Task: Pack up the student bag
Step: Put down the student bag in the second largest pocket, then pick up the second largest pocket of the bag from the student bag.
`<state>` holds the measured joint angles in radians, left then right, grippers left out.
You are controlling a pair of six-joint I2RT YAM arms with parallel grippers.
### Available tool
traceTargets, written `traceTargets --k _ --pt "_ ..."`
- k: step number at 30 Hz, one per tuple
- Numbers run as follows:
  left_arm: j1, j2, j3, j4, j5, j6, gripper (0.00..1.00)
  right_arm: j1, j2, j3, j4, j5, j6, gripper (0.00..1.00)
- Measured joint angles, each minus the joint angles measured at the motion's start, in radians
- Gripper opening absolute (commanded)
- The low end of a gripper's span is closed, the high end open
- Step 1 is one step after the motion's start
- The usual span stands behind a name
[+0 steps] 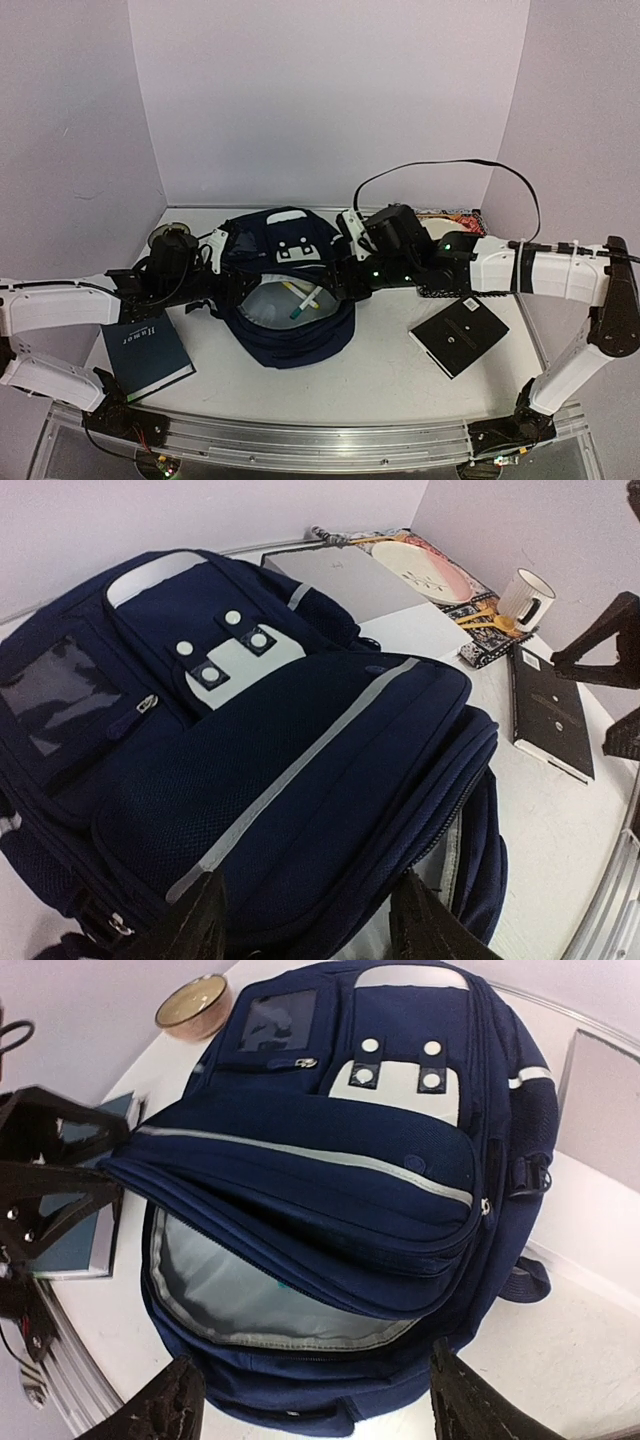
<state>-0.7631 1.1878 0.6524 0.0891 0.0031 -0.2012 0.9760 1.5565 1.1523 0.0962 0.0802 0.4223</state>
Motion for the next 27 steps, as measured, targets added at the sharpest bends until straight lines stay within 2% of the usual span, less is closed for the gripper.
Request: traceTargets --k 7,11,14,21,27 --pt "0.002 -0.074 -0.017 -0.004 -0.036 -0.09 0.83 0.0 0.11 0.153 -0.03 -0.062 -0.098 0.83" --pt "0.018 -0.127 -0.023 0.006 -0.039 -0.13 0.86 0.0 0.193 0.243 -0.064 -0.102 -0.136 0.86" --pt "0.074 -0.146 -0.051 0.025 -0.023 -0.17 0.86 0.0 0.265 0.327 -0.093 -0.125 -0.162 0.88" --pt "0.288 -0.12 -0.144 0.034 0.039 -0.25 0.8 0.011 0.407 0.515 -0.177 -0.148 -0.198 0.89" --pt "0.331 -0.006 -0.148 0.036 0.094 -0.264 0.73 0.046 0.542 0.647 -0.26 -0.108 -0.239 0.9"
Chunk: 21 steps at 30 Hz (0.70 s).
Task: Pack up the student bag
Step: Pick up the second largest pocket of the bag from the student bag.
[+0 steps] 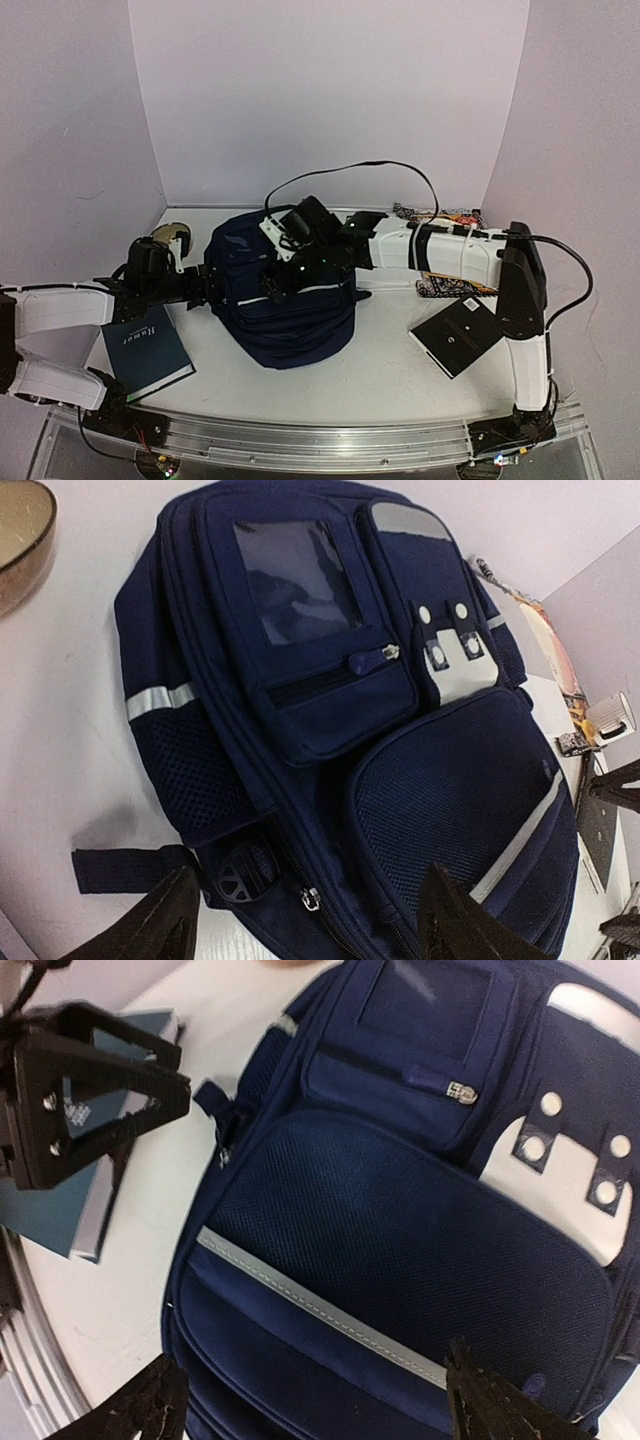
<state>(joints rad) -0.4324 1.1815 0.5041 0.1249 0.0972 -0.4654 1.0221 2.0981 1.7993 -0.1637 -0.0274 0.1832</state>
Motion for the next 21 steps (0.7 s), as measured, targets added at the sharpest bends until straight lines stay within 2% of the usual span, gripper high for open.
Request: traceTargets --k 3,13,21 --pt "0.001 0.029 -0.003 0.0 0.016 0.0 0.72 0.02 0.053 0.042 -0.038 0.03 -0.023 0.92" --pt "-0.008 0.084 -0.05 0.082 0.092 -0.028 0.57 0.091 0.151 0.084 -0.077 0.16 -0.104 0.96" --pt "-0.062 0.125 -0.069 0.15 0.121 -0.068 0.54 0.107 0.16 0.079 -0.076 0.271 -0.179 0.97"
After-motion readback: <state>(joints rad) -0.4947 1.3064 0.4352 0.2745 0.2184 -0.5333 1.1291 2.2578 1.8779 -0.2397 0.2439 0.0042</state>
